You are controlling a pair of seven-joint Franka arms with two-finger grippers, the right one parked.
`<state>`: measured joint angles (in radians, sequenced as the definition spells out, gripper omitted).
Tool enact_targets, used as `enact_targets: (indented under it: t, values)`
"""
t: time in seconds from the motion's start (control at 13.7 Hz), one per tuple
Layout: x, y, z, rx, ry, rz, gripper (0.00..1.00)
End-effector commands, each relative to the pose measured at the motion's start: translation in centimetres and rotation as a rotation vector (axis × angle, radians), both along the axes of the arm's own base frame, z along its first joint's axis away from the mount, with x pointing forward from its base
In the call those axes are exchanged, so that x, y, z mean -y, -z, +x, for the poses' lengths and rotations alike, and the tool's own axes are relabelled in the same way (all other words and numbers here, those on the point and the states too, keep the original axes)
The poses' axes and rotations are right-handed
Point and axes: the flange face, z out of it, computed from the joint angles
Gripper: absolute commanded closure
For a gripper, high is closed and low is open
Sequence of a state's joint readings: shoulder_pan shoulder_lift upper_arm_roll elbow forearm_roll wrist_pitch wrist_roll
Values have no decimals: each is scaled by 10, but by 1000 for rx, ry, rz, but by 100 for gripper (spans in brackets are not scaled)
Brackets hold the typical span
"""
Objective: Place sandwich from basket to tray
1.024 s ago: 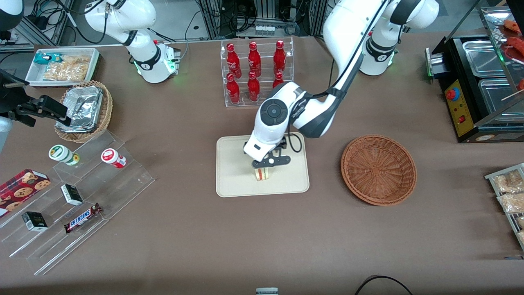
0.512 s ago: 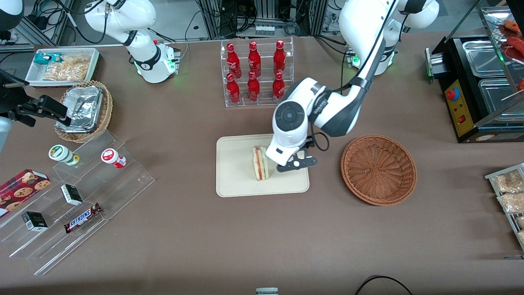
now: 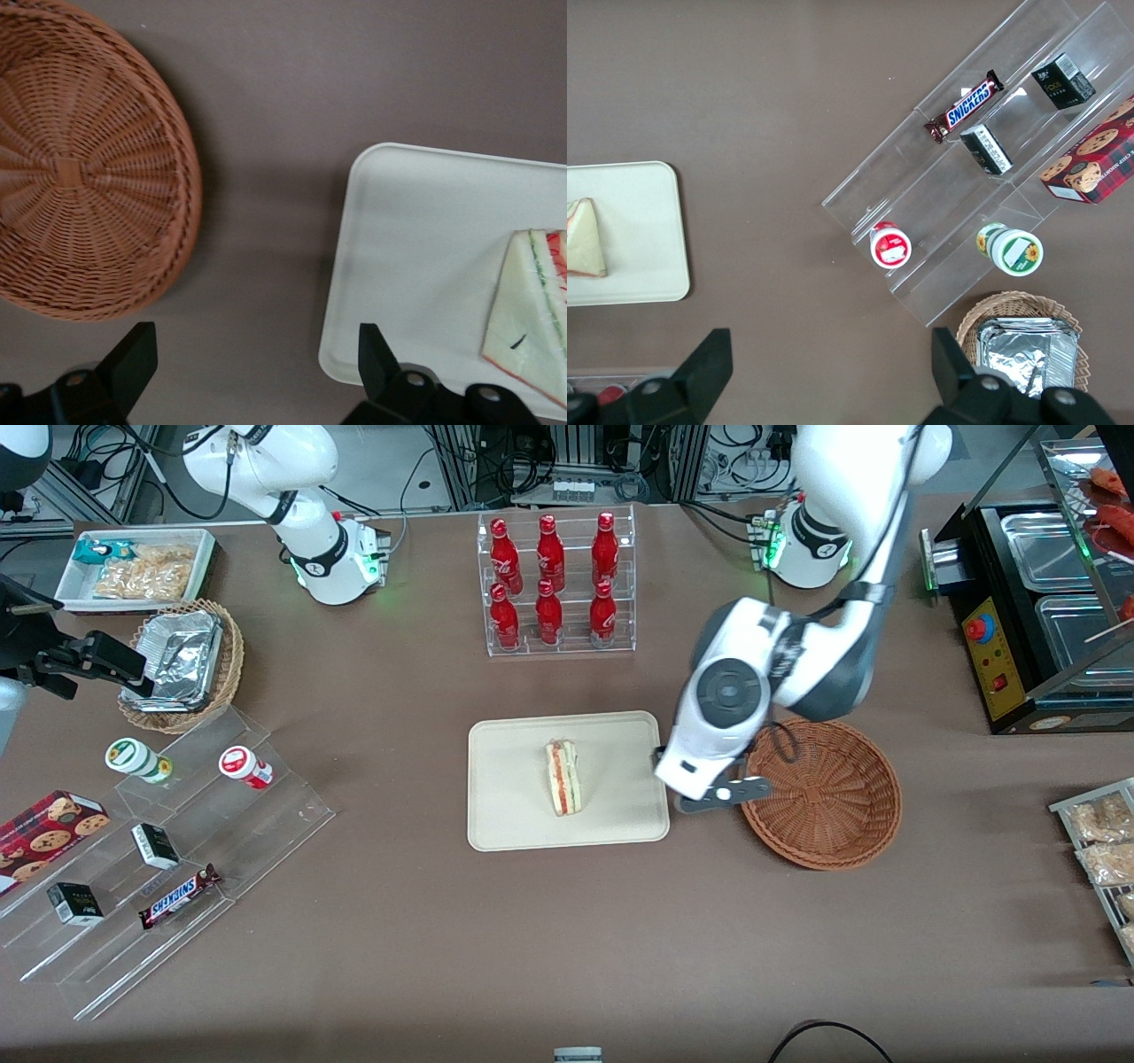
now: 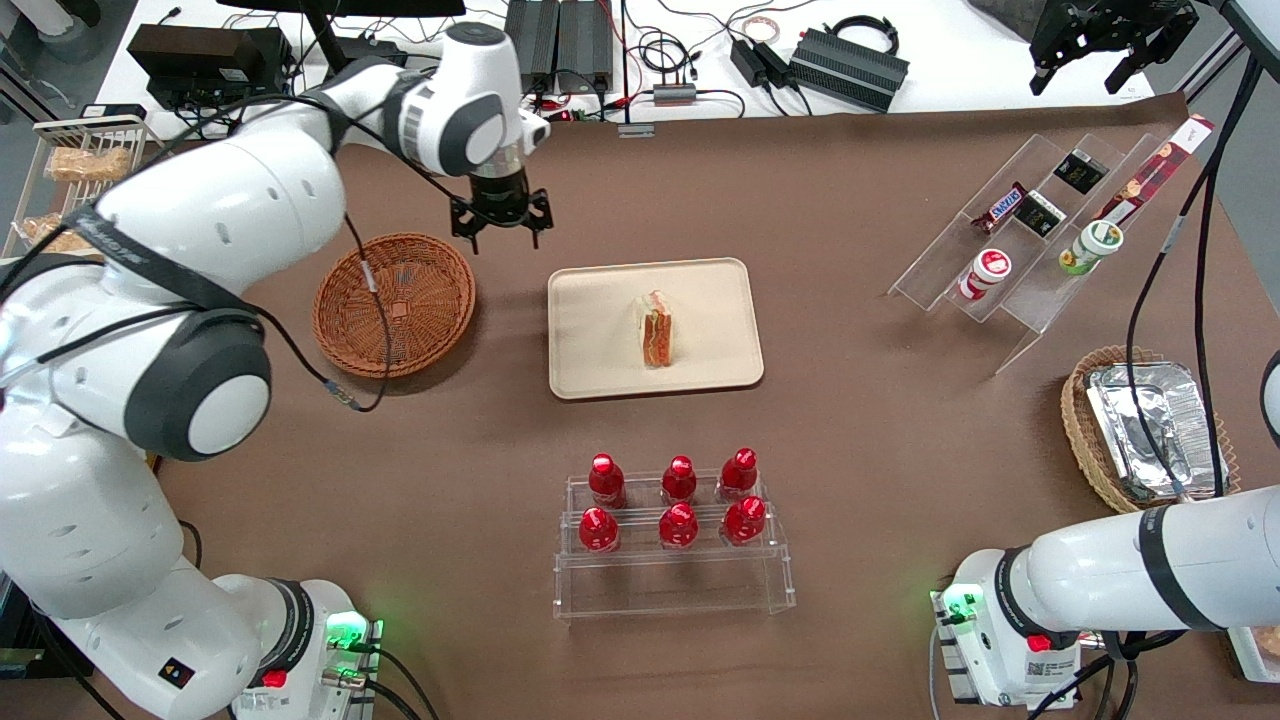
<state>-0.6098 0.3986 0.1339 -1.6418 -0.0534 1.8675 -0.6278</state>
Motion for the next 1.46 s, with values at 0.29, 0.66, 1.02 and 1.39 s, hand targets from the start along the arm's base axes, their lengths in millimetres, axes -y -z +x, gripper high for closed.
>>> enact_targets:
  t: [0.29,0.66,1.02,1.39]
  values:
    - [-124,-78,-13,-41,64,-71,0]
    - [-179,-129,-29,-73,153,-108,0]
    - [-235,-180,-47,-65,250,-126,0]
    - [-255,-221,-54,-58,301,-54,0]
